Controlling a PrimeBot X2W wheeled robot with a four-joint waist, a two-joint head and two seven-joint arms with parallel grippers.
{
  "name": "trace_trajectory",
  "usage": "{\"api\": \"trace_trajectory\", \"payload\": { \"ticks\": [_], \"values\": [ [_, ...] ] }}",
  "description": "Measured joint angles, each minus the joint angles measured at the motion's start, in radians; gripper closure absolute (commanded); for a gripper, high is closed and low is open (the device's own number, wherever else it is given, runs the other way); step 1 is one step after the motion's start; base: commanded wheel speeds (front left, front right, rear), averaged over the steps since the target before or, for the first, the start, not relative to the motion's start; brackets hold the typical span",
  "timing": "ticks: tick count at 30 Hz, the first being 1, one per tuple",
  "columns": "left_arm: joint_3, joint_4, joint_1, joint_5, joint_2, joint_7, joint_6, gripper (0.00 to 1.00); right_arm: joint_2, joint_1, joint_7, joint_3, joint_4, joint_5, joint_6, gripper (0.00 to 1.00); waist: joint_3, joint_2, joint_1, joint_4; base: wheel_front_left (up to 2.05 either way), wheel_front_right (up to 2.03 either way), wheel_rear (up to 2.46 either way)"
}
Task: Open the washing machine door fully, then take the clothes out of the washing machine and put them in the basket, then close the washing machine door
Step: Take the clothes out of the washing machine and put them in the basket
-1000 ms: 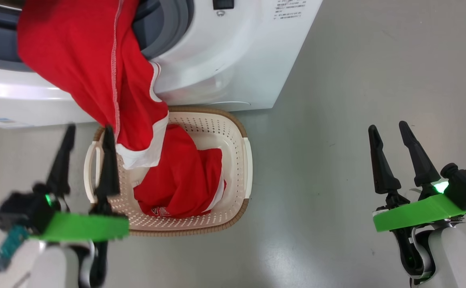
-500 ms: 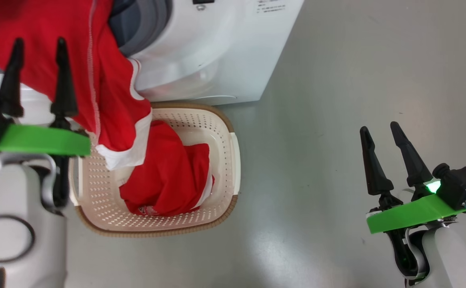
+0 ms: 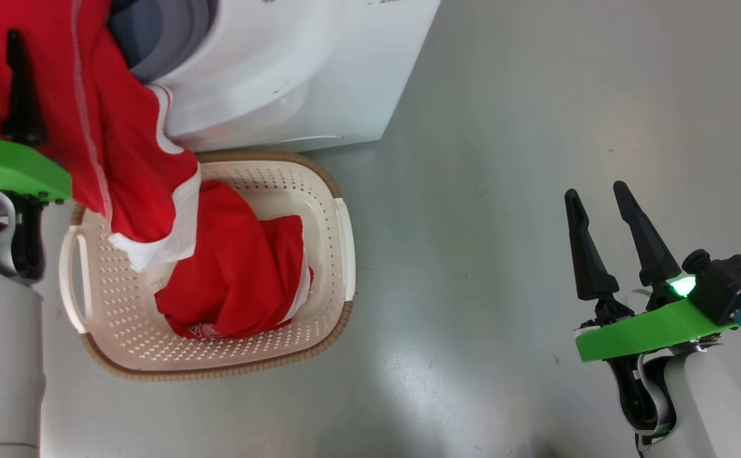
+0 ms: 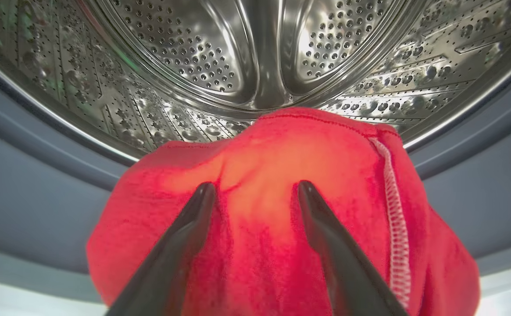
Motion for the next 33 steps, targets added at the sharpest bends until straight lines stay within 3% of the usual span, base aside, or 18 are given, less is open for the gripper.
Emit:
{"api": "trace_trajectory", "payload": {
  "ticks": [13,14,15,16,19,33],
  "values": [
    [-0.127,0.039,-0.035,-0.102,0.02,0.0,0.0,0.0,0.004,-0.007,0.0,0.0,-0.008,0.0,0.0,0.0,0.024,0.0,0.0,-0.019,0.0,0.0,0.0],
    [-0.133,0.039,-0.035,-0.105,0.023,0.0,0.0,0.08,0.004,-0.01,0.0,0.0,-0.008,0.0,0.0,0.0,0.025,0.0,0.0,-0.02,0.0,0.0,0.0],
    [-0.137,0.039,-0.036,-0.11,0.026,0.0,0.0,0.48,0.004,-0.014,0.0,0.0,-0.009,0.0,0.0,0.0,0.026,0.0,0.0,-0.021,0.0,0.0,0.0],
    [-0.139,0.039,-0.036,-0.111,0.029,0.0,0.0,0.48,0.004,-0.017,0.0,0.0,-0.01,0.0,0.0,0.0,0.027,0.0,0.0,-0.022,0.0,0.0,0.0],
    [-0.142,0.039,-0.036,-0.112,0.034,0.0,0.0,0.97,0.005,-0.017,0.0,-0.001,-0.012,0.0,0.0,0.0,0.028,-0.0001,0.0,-0.023,0.0,0.0,0.0],
    [-0.109,-0.066,0.011,-0.119,0.009,0.0,0.0,1.0,0.006,-0.017,0.0,-0.009,-0.012,0.0,0.0,0.0,0.017,0.0,0.0,0.004,0.0,0.0,0.0]
  ]
}}
